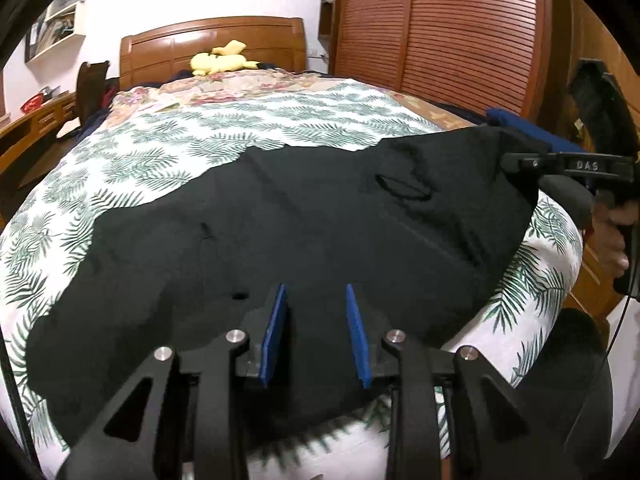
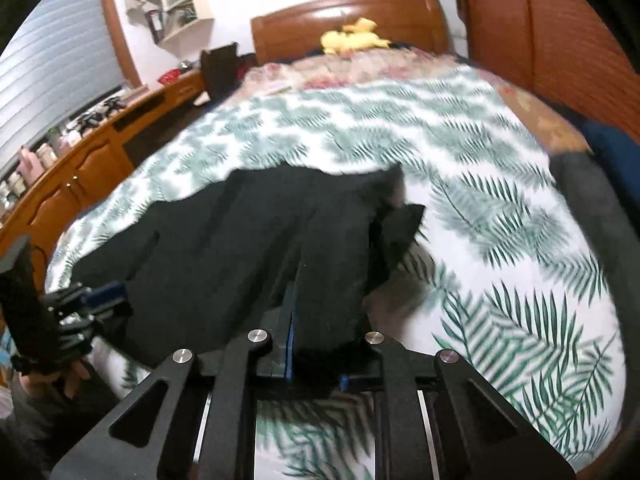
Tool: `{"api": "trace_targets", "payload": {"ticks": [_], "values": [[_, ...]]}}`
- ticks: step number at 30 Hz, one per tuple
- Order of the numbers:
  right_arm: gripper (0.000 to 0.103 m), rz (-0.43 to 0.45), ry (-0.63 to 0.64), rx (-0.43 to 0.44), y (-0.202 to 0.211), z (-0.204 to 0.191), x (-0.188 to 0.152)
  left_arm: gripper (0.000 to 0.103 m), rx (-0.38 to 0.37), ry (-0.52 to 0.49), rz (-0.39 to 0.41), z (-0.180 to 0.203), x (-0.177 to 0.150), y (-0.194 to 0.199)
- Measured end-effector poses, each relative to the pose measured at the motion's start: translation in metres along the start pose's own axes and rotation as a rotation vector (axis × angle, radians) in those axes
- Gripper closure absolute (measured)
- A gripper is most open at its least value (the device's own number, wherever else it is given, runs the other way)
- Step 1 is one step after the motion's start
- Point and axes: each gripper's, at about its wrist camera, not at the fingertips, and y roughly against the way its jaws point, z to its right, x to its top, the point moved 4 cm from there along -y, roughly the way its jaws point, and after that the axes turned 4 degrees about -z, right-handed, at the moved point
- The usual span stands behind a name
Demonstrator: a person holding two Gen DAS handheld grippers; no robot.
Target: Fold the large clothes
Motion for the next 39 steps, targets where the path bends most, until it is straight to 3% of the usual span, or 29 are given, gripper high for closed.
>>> {"api": "trace_targets", "payload": {"ticks": [8,18,22,25,31,33,35,39], "values": [[0.092,0.039,0.118,0.081,-0.002,-0.062,0.032,0.074,0.039,0.045,0.038,-0.033,-0.008,0.028],[0.093,0.059,0.324,0.268,-0.025,-0.201,0.065,0.074,0.122,0.161,0.108,-0.105,-0.04,0.096],[0.093,-0.01,0.348,0.33,-0.058,-0.244,0.063,0.074,0.165,0.208,0.12,-0.135,-0.049,0.11],[0.09,-0.097,0.382,0.311,-0.091,-0.264,0.048,0.074,0.177,0.24,0.126,-0.151,-0.053,0.115],[0.083,-0.119,0.388,0.302,-0.096,-0.263,0.038,0.074,0.198,0.261,0.137,-0.165,-0.059,0.121],[0.077,-0.107,0.387,0.288,-0.087,-0.259,0.042,0.074,0.201,0.264,0.139,-0.167,-0.059,0.121],[0.057,-0.086,0.388,0.271,-0.075,-0.253,0.046,0.074,0.203,0.263,0.138,-0.164,-0.058,0.121],[0.055,-0.046,0.388,0.248,-0.051,-0.235,0.054,0.074,0.205,0.255,0.135,-0.163,-0.055,0.119]]}}
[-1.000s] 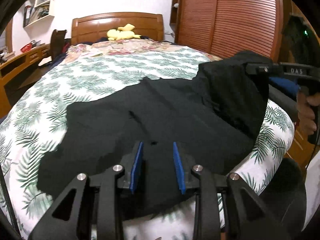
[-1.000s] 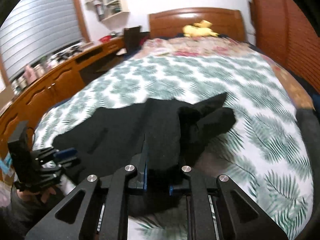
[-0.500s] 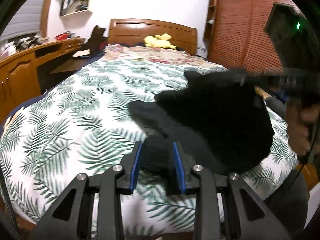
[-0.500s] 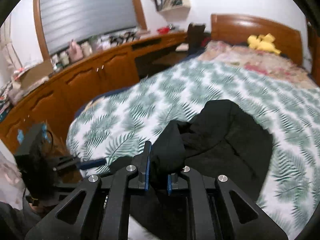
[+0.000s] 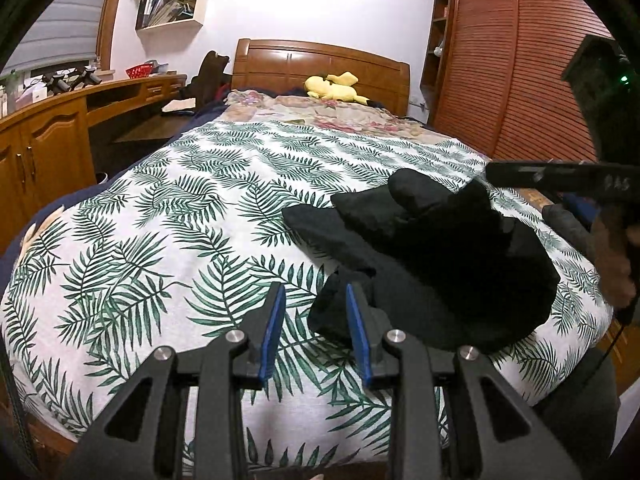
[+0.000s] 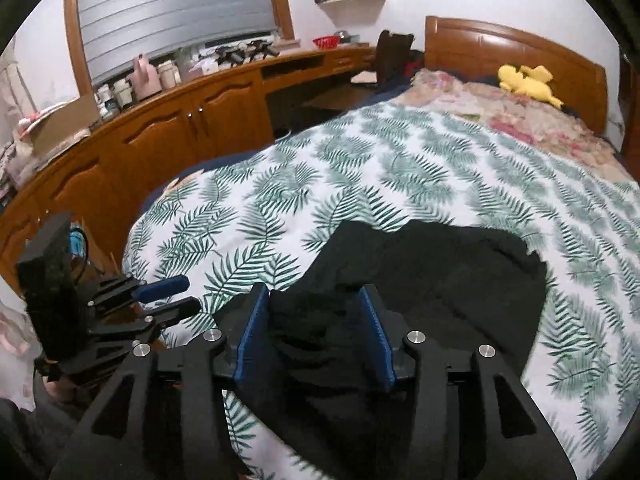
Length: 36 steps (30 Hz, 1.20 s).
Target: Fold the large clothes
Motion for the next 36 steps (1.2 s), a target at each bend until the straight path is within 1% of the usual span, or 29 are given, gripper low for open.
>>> {"api": "trace_targets", "payload": {"ticks": [2,7,8,9,11,14,18,22,26,29,33,36], "values": [[0.055,0.01,0.004,-0.03,0.012,0.009,-0.002,0.074,0.0,-0.004,0.0,0.004,-0.001,0.001],[0.055,0.005,-0.018,-0.153,0.036,0.05,-0.019,0.074,-0.002,-0.009,-0.001,0.006,-0.001,0.0],[0.055,-0.005,-0.021,-0.175,0.037,0.058,-0.024,0.074,-0.004,-0.01,0.0,0.007,0.0,0.0],[0.055,-0.031,-0.023,-0.203,0.033,0.067,-0.032,0.074,-0.005,-0.012,0.001,0.008,0.0,-0.001],[0.055,-0.089,-0.039,-0.228,0.023,0.081,-0.048,0.074,-0.008,-0.017,0.005,0.012,0.001,-0.002],[0.055,-0.146,-0.05,-0.225,0.004,0.091,-0.07,0.074,-0.013,-0.024,0.009,0.016,0.002,-0.004],[0.055,-0.166,-0.069,-0.201,-0.014,0.093,-0.087,0.074,-0.016,-0.039,0.013,0.027,0.005,-0.008],[0.054,-0.176,-0.044,-0.232,-0.025,0.084,-0.098,0.074,-0.027,-0.046,0.03,0.035,0.008,-0.006],[0.053,-0.167,-0.017,-0.264,-0.025,0.08,-0.101,0.074,-0.047,-0.057,0.056,0.047,0.012,-0.003],[0.053,-0.155,-0.035,-0.248,-0.021,0.083,-0.101,0.074,-0.058,-0.065,0.062,0.054,0.014,-0.005],[0.053,-0.141,-0.04,-0.235,-0.017,0.084,-0.102,0.074,-0.044,-0.074,0.061,0.061,0.015,-0.01],[0.053,-0.138,-0.039,-0.226,-0.015,0.085,-0.102,0.074,-0.036,-0.07,0.058,0.059,0.016,-0.013]]}}
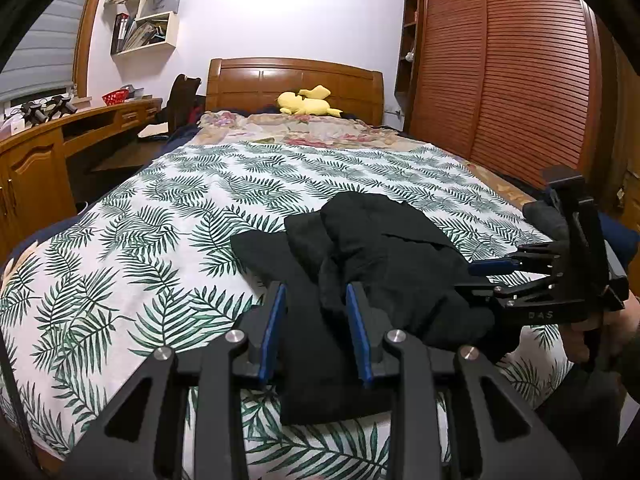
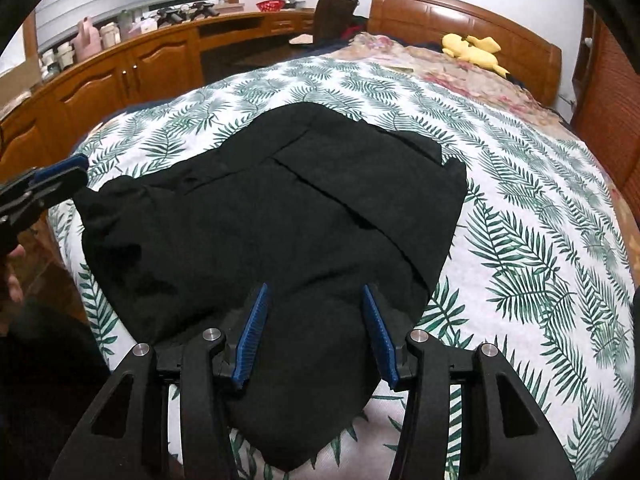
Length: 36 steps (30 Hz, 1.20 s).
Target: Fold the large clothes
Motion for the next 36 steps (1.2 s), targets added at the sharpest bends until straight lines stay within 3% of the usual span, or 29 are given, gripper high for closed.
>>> {"api": "trace_targets", "payload": {"ticks": [20,36], "values": [[0.054,0.028,0.008,0.043,0.015,-0.008,0.003,0.073,0.065,0.036,-0.024,-0.026,-0.01,-0.001],[0.054,0.052,0.056,0.128,0.021,-0.047,0.02,0.073,0.089,0.072,-0.032,-0.049,-0.017,0.002]]}}
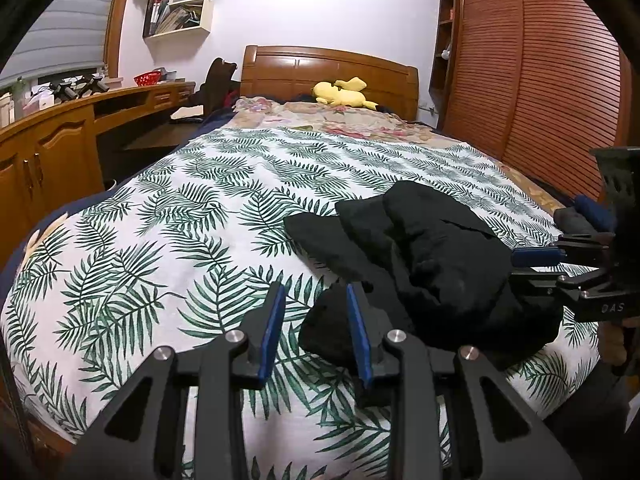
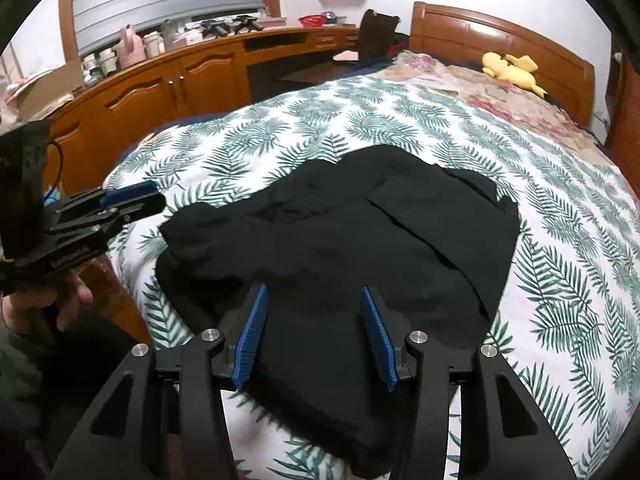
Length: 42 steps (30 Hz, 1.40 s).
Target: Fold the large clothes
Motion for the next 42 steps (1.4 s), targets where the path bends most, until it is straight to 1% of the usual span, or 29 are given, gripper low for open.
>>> {"api": "trace_targets", "payload": {"ticks": [2,7,11,14,17,18,19,20,21,22,23,25,28,33,34,36,37,38,39,40,42], "values": [[0.054,0.001,0.005,0.017,-0.001,-0.004,0.002,0.073,0.001,0.002,-0.001,-0.001,0.0,0.001],[0.054,-0.016,0.02,0.018,-0.009,-0.014,0.006,0.073,-0.005,0.004,0.006,-0.001,0.001,0.003],[0.053,-0.032,0.023,0.021,-0.017,-0.016,0.003,0.073,-0.002,-0.003,0.009,0.0,0.001,0.005],[0.053,-0.043,0.023,0.052,-0.024,-0.019,0.0,0.073,0.002,0.001,0.004,-0.001,0.0,0.005],[0.054,-0.075,0.048,0.062,-0.036,-0.025,-0.004,0.073,0.005,0.003,0.0,-0.001,-0.001,0.006],[0.058,-0.083,0.064,0.06,-0.041,-0.027,-0.006,0.073,0.007,0.006,-0.004,-0.002,-0.002,0.006],[0.074,-0.089,0.078,0.073,-0.044,-0.03,-0.007,0.073,0.007,0.009,-0.011,-0.003,-0.004,0.005],[0.086,-0.084,0.084,0.072,-0.045,-0.031,-0.007,0.073,0.006,0.014,-0.018,-0.004,-0.005,0.005],[0.093,-0.076,0.081,0.078,-0.045,-0.03,-0.007,0.073,0.003,0.021,-0.024,-0.005,-0.006,0.005],[0.097,-0.068,0.071,0.094,-0.043,-0.03,-0.005,0.073,0.002,0.027,-0.029,-0.006,-0.007,0.005],[0.099,-0.052,0.059,0.123,-0.038,-0.03,-0.002,0.073,-0.001,0.032,-0.031,-0.006,-0.007,0.007],[0.099,-0.015,0.06,0.159,-0.027,-0.035,0.004,0.073,-0.008,0.044,-0.029,-0.007,-0.008,0.013],[0.1,-0.011,0.056,0.203,-0.023,-0.044,0.008,0.073,-0.004,0.052,-0.022,-0.008,-0.008,0.022],[0.099,-0.02,0.044,0.205,-0.023,-0.039,0.009,0.073,-0.012,0.055,-0.022,-0.002,-0.002,0.027],[0.098,-0.015,0.039,0.199,-0.019,-0.037,0.01,0.073,-0.015,0.052,-0.022,0.001,-0.001,0.026],[0.088,0.011,0.055,0.161,-0.005,-0.03,0.014,0.073,-0.03,0.035,-0.026,0.011,0.005,0.025],[0.069,0.034,0.062,0.132,0.004,-0.023,0.016,0.073,-0.036,0.026,-0.027,0.016,0.007,0.024],[0.048,0.056,0.061,0.11,0.01,-0.015,0.019,0.073,-0.043,0.018,-0.03,0.022,0.009,0.023],[0.043,0.079,0.057,0.09,0.018,-0.005,0.021,0.073,-0.049,0.008,-0.031,0.028,0.012,0.022],[0.042,0.091,0.053,0.071,0.023,0.004,0.022,0.073,-0.055,0.002,-0.031,0.033,0.014,0.021],[0.042,0.104,0.027,-0.001,0.03,0.034,0.025,0.073,-0.066,-0.008,-0.037,0.045,0.018,0.017]]}}
